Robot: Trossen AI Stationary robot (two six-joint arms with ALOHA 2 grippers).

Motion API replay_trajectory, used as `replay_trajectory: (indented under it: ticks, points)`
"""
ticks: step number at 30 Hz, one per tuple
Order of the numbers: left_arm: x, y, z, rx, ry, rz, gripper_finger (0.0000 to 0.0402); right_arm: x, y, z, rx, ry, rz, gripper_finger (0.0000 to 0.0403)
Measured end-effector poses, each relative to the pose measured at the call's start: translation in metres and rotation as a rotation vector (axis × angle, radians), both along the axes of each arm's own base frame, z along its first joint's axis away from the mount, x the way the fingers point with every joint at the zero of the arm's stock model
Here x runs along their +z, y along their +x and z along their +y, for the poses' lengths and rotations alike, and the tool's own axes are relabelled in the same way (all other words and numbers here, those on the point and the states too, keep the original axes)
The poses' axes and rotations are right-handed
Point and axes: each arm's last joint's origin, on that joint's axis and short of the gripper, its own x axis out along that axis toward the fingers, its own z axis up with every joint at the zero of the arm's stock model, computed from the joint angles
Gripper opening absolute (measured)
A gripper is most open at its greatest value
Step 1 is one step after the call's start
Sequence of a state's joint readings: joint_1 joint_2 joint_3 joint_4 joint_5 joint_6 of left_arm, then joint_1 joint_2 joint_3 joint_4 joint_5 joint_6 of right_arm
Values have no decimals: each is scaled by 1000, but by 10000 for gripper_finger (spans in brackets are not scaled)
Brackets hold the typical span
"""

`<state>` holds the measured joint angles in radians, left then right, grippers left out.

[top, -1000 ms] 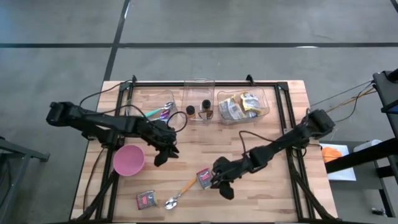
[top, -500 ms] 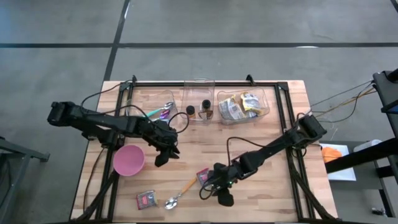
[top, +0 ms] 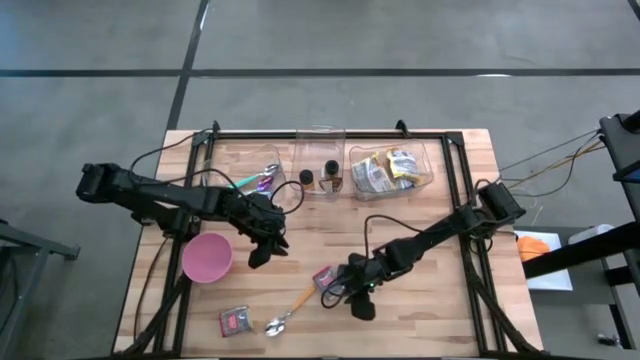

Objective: Pick & Place Food Item
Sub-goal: Put the right red seasoning can into the middle transparent bin

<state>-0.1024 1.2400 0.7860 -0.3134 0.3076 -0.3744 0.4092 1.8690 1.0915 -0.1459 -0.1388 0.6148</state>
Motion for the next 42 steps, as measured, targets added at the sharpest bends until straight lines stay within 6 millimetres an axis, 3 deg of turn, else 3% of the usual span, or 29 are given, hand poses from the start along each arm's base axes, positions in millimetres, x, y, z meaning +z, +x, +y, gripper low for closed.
replay_trajectory:
  ticks: [26, 34, 42]
  points:
    - [-5, -4, 0, -3, 8, 60, 131, -6, 17, -66, -247, -108, 6, 143]
    - [-8, -7, 1, 13, -1, 109, 131, 0, 11, -71, -233, -84, 97, 144]
    - [-8, -8, 1, 13, -1, 110, 131, 5, 10, -72, -187, -97, 76, 147]
